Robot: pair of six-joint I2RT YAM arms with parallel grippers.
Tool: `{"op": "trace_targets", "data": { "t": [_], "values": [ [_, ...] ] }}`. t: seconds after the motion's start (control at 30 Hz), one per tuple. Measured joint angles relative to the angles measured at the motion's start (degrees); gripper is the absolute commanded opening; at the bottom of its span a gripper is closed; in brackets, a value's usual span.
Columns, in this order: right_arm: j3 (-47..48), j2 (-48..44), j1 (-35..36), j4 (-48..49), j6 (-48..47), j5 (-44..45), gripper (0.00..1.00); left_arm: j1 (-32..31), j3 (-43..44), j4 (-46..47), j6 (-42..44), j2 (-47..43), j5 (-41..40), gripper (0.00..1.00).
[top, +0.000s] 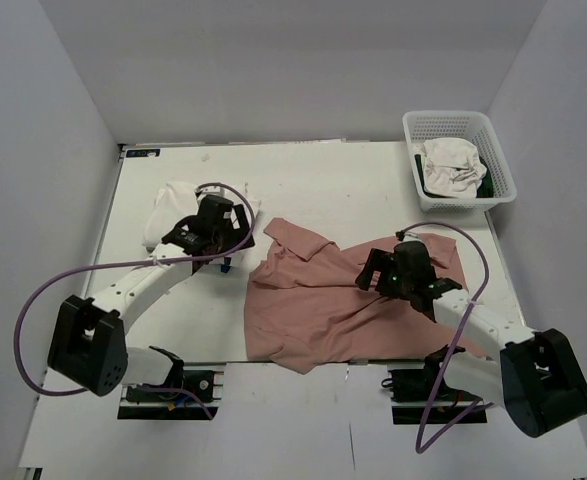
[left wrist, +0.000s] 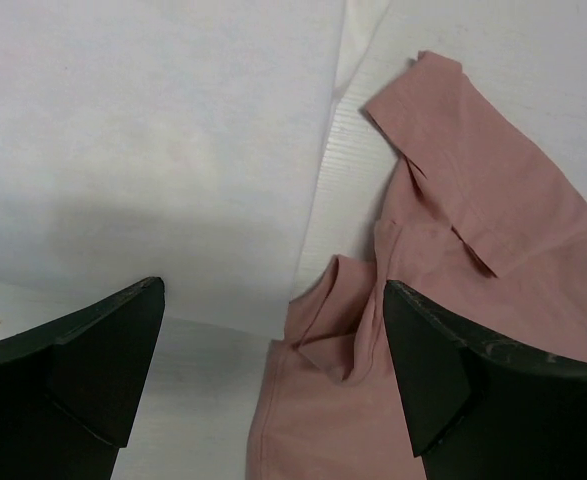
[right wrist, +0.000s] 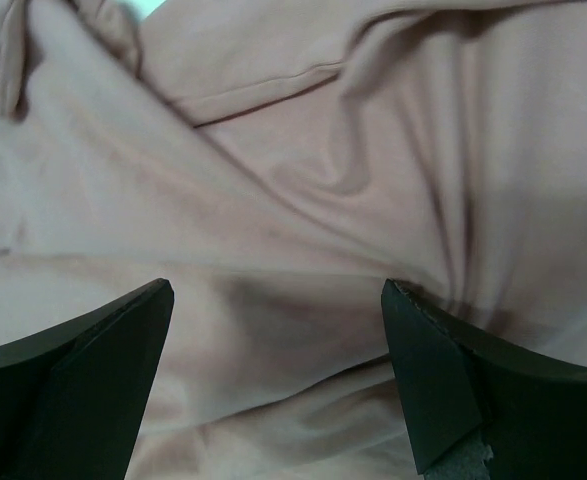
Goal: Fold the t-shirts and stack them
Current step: Put the neatly folded tshirt into the corner of the board with the left arm
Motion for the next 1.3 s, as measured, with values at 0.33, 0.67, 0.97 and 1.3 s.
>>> {"op": "trace_targets", "data": {
  "t": [0.33, 0.67, 0.97, 1.3],
  "values": [
    [1.46, 1.77, 0.72, 1.77, -6.6, -9.73, 0.9, 0.46, 2.29, 0.04, 3.08, -1.14, -12.33, 1.0],
    [1.62, -4.02, 2.27, 6.62, -8.74, -12.72, 0.9, 7.58, 15.91, -1.14, 3.45, 15.3, -18.29, 1.0],
    [0.42, -5.27, 2.32, 9.03, -8.74, -11.21, 0.9, 12.74, 20.61, -2.54, 3.58, 30.21, -16.46, 1.0],
    [0.02, -6.47, 2.25, 9.01, -9.53, -2.36, 0.9, 22.56, 40.37, -0.94, 9.51, 45.92, -14.73, 1.0]
  ]
}}
